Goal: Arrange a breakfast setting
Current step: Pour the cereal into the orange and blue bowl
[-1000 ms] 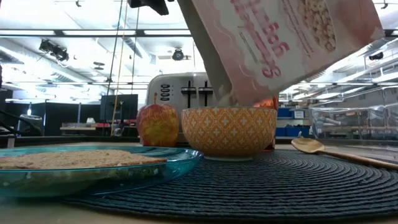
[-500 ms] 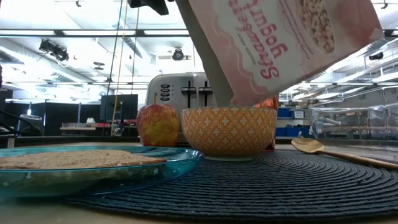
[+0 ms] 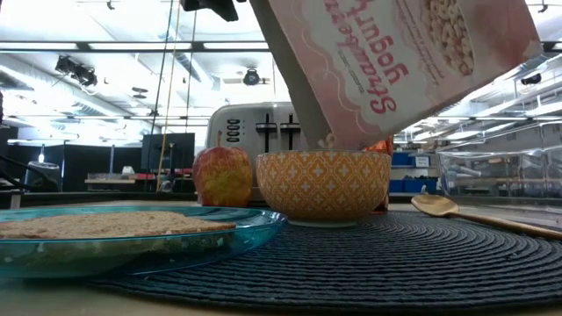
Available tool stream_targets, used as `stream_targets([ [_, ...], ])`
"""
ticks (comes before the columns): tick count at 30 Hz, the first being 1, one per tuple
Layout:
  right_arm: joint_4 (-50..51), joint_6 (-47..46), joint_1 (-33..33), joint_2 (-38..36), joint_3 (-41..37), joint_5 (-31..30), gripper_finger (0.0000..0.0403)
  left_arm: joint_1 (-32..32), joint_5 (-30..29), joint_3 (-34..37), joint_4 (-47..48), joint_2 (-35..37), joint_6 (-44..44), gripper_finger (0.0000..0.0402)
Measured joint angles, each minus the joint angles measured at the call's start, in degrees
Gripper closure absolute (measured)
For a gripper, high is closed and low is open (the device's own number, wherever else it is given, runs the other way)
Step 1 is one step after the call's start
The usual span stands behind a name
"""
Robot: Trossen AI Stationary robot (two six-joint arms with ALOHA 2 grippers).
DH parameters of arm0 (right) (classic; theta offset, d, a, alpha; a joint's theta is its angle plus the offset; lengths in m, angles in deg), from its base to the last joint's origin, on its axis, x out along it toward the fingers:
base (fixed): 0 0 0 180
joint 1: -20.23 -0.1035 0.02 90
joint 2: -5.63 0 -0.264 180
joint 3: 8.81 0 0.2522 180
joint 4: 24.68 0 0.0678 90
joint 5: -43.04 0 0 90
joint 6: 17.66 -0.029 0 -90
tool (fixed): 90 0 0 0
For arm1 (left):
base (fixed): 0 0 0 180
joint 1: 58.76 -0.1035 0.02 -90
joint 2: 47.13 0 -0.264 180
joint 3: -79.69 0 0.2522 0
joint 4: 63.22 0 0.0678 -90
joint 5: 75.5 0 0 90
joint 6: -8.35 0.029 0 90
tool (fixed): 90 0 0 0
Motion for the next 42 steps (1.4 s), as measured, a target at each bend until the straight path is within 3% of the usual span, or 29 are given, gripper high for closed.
stream_targets([
  [31, 1.06, -1.35, -0.04, -0.62, 0.02, 0.54, 0.0225, 0.02, 0.0, 0.0, 0.02, 0.0, 0.02, 0.0219],
  [42, 1.37, -3.28, 0.0, -4.67, -1.65, -1.17, 0.0225, 0.02, 0.0, 0.02, -0.51, 1.4, -0.83, 0.0219],
])
